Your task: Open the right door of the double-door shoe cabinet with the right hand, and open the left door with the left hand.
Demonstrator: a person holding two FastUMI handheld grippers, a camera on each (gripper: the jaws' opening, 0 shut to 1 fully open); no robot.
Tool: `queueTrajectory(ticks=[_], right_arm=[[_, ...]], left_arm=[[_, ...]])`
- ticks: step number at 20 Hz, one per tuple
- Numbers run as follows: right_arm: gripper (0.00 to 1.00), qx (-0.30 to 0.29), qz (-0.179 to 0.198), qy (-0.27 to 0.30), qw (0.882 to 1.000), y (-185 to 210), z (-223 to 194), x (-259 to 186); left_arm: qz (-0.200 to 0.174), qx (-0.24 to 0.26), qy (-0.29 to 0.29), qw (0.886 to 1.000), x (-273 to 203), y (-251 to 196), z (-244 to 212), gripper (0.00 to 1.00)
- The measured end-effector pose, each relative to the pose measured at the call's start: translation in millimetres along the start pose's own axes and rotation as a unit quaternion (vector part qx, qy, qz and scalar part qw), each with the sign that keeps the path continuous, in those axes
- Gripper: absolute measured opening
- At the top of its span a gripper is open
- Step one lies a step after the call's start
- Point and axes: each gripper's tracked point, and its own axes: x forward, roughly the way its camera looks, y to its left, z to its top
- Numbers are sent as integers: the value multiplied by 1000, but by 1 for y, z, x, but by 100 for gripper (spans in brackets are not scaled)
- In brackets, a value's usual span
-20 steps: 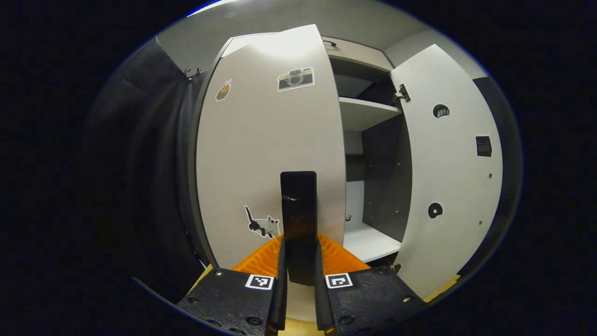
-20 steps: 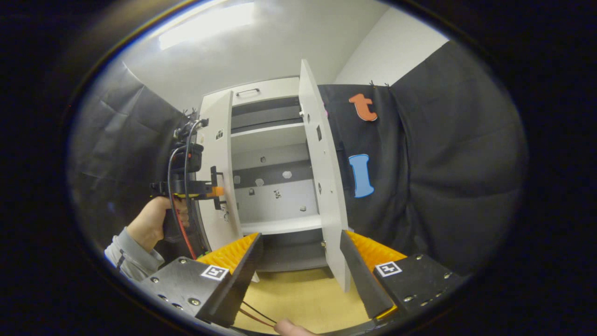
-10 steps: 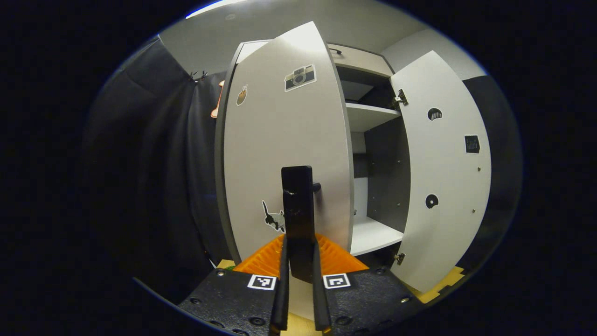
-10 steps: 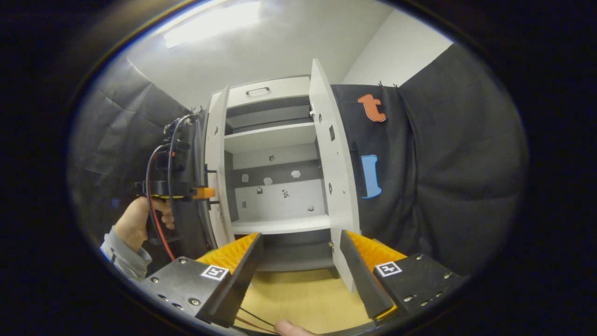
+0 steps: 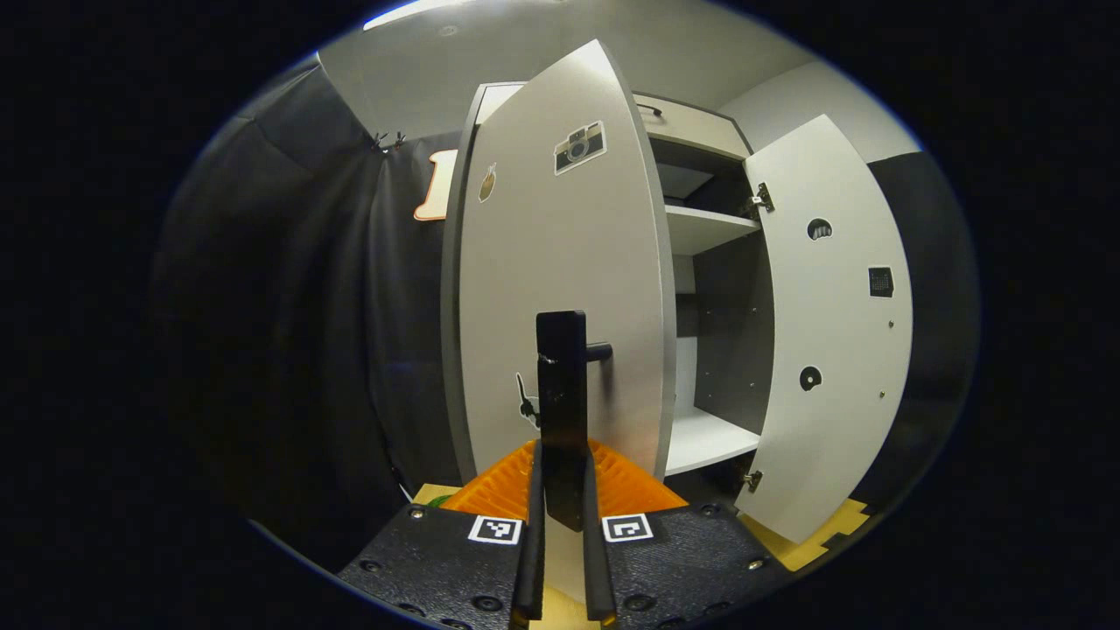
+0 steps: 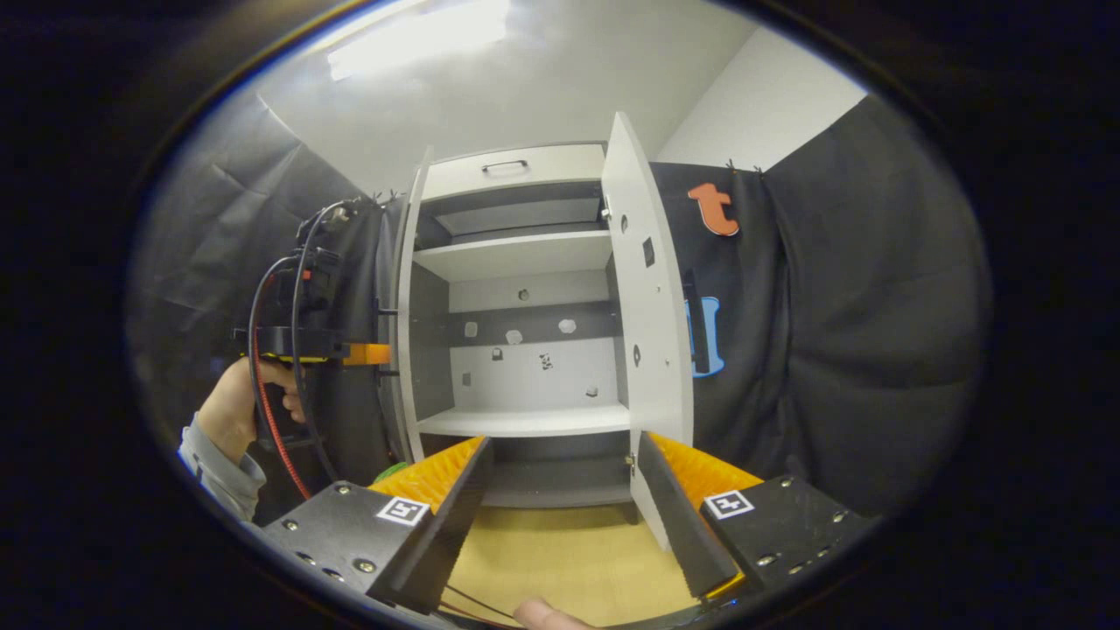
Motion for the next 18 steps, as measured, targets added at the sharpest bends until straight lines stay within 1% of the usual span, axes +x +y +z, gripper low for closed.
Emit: queueTrajectory(ticks=[3, 6, 7, 8, 9, 11, 12, 13, 14, 15, 16, 17, 18], right_arm=[[98, 13, 10, 3, 1000, 7, -1, 1], [98, 5, 7, 4, 1000, 8, -4, 3], [99, 3, 7, 5, 1000, 9, -4, 4], [94, 2, 8, 6, 1000, 11, -5, 4], [98, 2, 9, 7, 1000, 13, -6, 5], [98, 2, 9, 8, 1000, 14, -7, 6], [99, 3, 10, 8, 1000, 15, -7, 6], [98, 4, 10, 8, 1000, 17, -7, 7], [98, 5, 11, 8, 1000, 18, -7, 6], [98, 6, 10, 9, 1000, 20, -9, 8], [94, 7, 10, 9, 1000, 21, -10, 8], [98, 7, 10, 11, 1000, 23, -11, 9], [98, 7, 9, 12, 1000, 24, -12, 10]], left_arm=[[5, -3, -3, 1000, -5, 9, 1, 17], [14, 5, -3, 1000, -11, 20, -1, 17], [20, 7, -5, 1000, -13, 26, 0, 15], [26, 7, -6, 1000, -16, 31, 0, 15], [33, 8, -7, 999, -17, 38, 0, 14], [50, 12, -8, 999, -23, 52, 0, 10], [60, 17, -8, 998, -25, 62, 0, 9], [69, 21, -7, 997, -26, 70, 0, 3], [74, 22, -7, 997, -28, 78, 0, 5], [76, 18, -8, 997, -29, 85, 0, 2], [76, 15, -7, 997, -29, 89, 0, 2], [75, 16, -9, 997, -30, 94, 0, 0], [77, 15, -10, 997, -30, 100, -1, 1]])
